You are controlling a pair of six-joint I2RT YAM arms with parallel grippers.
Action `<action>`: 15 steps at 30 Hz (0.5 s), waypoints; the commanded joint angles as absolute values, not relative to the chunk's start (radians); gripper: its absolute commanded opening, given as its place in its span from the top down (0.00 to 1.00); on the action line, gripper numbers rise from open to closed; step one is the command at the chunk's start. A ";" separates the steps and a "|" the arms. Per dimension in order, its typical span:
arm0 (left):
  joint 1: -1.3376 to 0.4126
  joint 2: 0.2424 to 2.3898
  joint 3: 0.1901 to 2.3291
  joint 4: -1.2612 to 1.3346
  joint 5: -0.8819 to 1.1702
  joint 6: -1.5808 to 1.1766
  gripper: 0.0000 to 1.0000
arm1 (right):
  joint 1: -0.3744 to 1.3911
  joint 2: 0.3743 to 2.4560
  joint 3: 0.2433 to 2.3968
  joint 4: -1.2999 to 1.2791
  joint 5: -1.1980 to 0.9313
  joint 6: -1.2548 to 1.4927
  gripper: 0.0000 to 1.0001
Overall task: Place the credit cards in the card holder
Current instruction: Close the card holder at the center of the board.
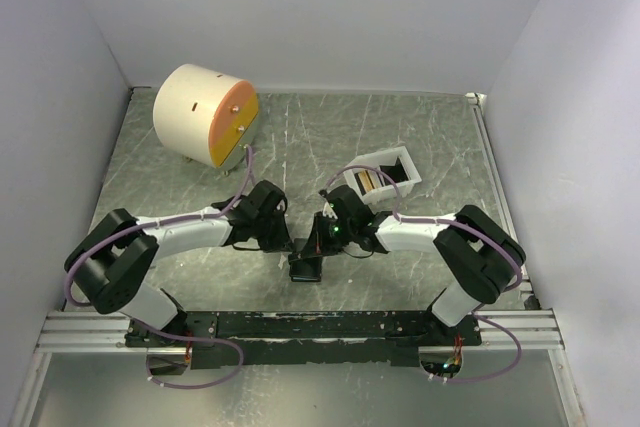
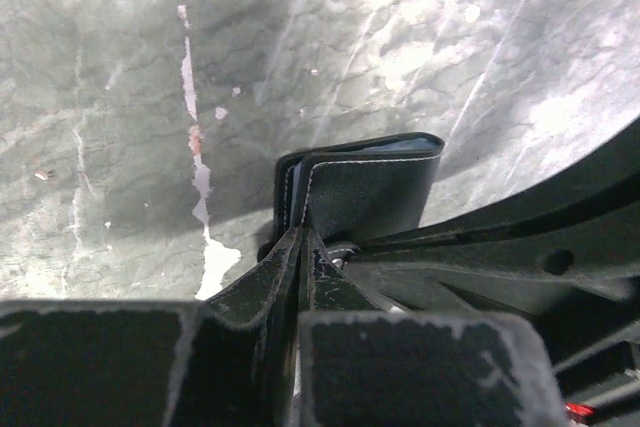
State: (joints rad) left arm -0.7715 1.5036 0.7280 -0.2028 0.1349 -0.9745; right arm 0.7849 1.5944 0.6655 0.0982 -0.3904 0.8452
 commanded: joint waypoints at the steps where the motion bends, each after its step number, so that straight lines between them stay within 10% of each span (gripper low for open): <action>1: -0.779 1.530 0.739 -0.223 0.100 -0.960 0.89 | 0.778 1.579 0.646 0.089 -0.388 0.833 1.00; 15: -0.779 1.545 0.721 -0.199 0.106 -0.966 0.88 | 0.778 1.541 0.611 0.094 -0.365 0.854 1.00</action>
